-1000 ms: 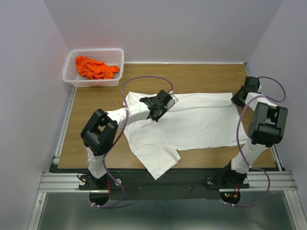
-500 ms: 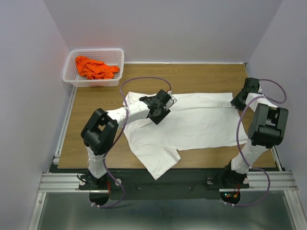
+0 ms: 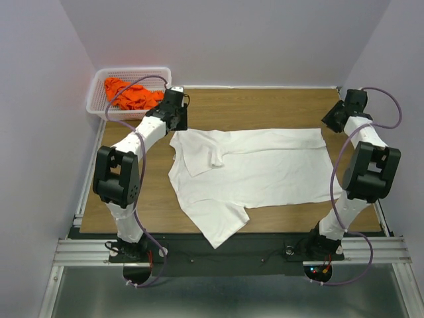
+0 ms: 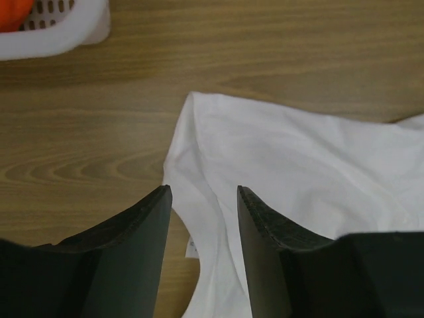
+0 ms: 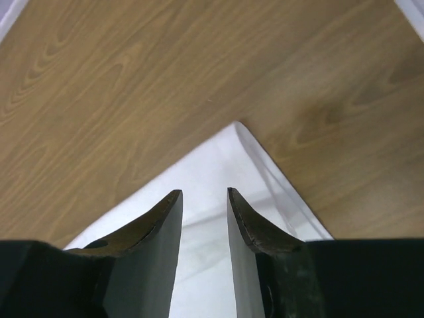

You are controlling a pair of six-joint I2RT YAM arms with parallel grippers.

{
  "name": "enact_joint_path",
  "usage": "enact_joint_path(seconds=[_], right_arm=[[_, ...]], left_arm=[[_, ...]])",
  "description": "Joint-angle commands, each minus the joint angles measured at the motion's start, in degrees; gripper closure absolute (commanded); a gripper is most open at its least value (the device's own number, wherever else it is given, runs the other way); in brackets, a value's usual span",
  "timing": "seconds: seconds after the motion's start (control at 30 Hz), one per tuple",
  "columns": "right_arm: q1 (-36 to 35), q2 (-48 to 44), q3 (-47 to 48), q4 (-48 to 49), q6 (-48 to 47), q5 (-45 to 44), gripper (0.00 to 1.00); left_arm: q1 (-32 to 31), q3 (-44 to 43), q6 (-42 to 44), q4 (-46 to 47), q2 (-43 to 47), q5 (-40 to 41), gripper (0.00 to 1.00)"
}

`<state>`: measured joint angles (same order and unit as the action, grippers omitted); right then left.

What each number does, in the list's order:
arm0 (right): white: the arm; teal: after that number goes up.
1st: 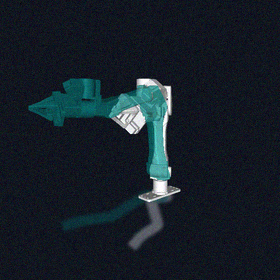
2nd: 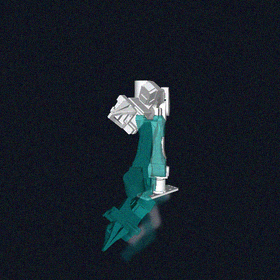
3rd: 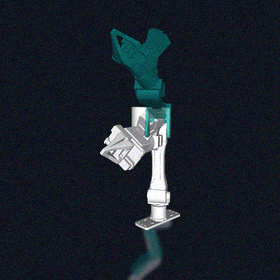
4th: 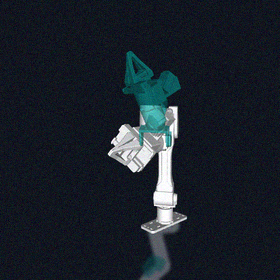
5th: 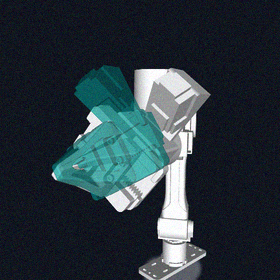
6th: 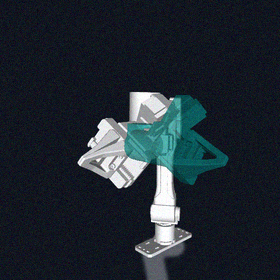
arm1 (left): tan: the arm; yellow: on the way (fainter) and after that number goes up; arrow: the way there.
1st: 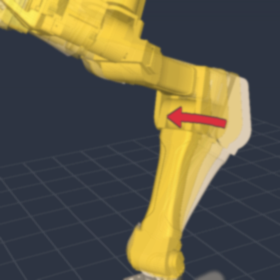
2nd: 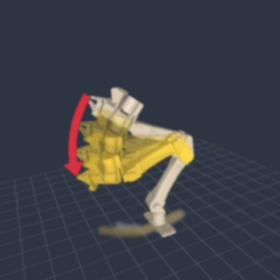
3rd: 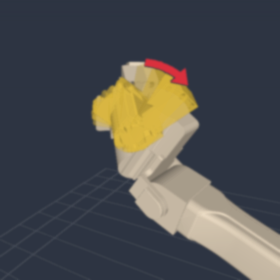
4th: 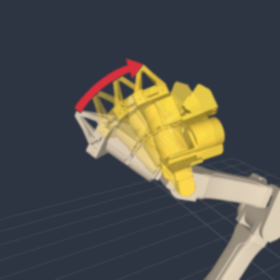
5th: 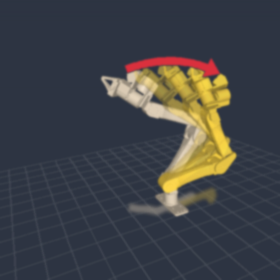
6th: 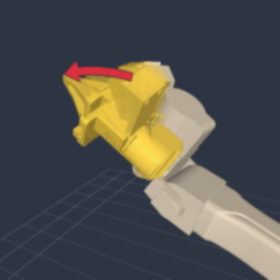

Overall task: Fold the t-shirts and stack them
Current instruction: Fold the tshirt

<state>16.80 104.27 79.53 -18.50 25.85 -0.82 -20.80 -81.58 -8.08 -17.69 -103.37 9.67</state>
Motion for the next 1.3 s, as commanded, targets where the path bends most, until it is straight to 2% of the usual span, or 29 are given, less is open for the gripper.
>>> enact_joint_path(seconds=[0.0, 0.17, 0.4, 0.77, 0.97, 1.07, 1.27], right_arm=[[-0.4, 5.7, 4.1, 2.1, -1.4, 7.9, 0.63], [-0.5, 11.6, 6.8, 2.2, -1.1, 9.3, 0.67], [-0.5, 16.7, 8.1, 2.3, -1.1, 6.2, 0.73], [2.9, 25.0, 12.8, 2.2, 1.7, -0.9, 0.73], [4.1, 25.7, 16.4, 2.2, -0.3, -0.4, 0.73], [3.9, 23.6, 16.7, 2.2, -1.1, 2.9, 0.7], [0.6, 14.6, 13.0, 2.2, -3.6, 4.9, 0.66]], left_arm=[[1.5, -5.1, -6.2, 4.4, -4.4, -1.0, 0.46], [2.5, -11.8, -6.9, 4.0, -11.3, -0.5, 0.55], [3.5, -13.6, -8.6, 3.8, -18.3, 0.0, 0.63], [6.8, -16.4, -12.5, 0.9, -25.3, 0.4, 0.63], [7.1, -20.3, -12.3, 0.8, -26.5, -0.8, 0.63], [6.8, -21.2, -11.6, 2.0, -24.9, -2.7, 0.56], [5.1, -18.1, -10.1, 3.7, -17.0, -3.5, 0.3]])
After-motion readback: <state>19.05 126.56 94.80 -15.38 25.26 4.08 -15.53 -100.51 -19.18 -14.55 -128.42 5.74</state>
